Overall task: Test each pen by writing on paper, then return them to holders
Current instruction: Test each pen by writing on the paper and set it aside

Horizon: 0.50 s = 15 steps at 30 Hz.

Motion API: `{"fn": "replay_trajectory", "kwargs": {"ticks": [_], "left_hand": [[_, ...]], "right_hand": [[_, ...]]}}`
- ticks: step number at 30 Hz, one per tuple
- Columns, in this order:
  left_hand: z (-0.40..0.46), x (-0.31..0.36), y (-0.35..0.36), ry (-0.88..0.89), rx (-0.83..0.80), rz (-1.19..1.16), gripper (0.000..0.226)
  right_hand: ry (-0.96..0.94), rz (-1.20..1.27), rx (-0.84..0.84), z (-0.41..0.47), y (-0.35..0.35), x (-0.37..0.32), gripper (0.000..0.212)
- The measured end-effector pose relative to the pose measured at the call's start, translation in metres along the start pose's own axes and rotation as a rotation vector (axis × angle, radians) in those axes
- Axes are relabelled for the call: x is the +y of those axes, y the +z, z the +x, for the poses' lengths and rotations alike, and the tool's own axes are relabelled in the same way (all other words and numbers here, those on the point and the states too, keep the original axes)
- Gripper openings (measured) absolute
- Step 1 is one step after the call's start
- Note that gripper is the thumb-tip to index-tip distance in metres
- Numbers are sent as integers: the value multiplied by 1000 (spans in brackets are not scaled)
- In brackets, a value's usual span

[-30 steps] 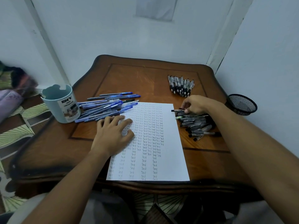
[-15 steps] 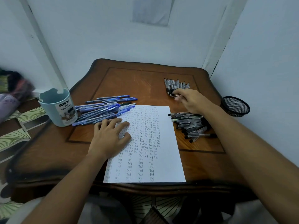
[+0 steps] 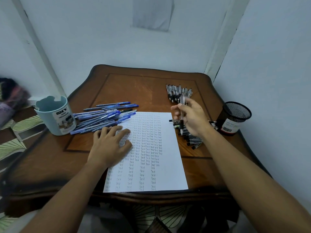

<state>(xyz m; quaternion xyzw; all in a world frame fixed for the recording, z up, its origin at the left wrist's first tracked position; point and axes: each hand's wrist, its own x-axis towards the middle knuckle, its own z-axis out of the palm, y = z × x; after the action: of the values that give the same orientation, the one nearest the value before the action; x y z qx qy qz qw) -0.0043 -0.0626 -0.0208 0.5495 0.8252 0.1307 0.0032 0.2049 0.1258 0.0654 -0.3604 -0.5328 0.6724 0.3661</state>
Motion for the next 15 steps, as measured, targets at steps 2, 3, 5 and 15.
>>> {"fn": "replay_trajectory", "kwargs": {"ticks": [2,3,5,15], "left_hand": [[0,0,0,1,0,3,66],[0,0,-1,0,0,2,67],[0,0,-1,1,2,-1,67],[0,0,1,2,9,8,65]], "right_hand": [[-28,-101,-25,-8,-1,3,14],[-45,-197,-30,-13,-2,6,16],[-47,-297,-38,-24,-2,12,20],[7,-229,-150,-65,2,57,20]]}}
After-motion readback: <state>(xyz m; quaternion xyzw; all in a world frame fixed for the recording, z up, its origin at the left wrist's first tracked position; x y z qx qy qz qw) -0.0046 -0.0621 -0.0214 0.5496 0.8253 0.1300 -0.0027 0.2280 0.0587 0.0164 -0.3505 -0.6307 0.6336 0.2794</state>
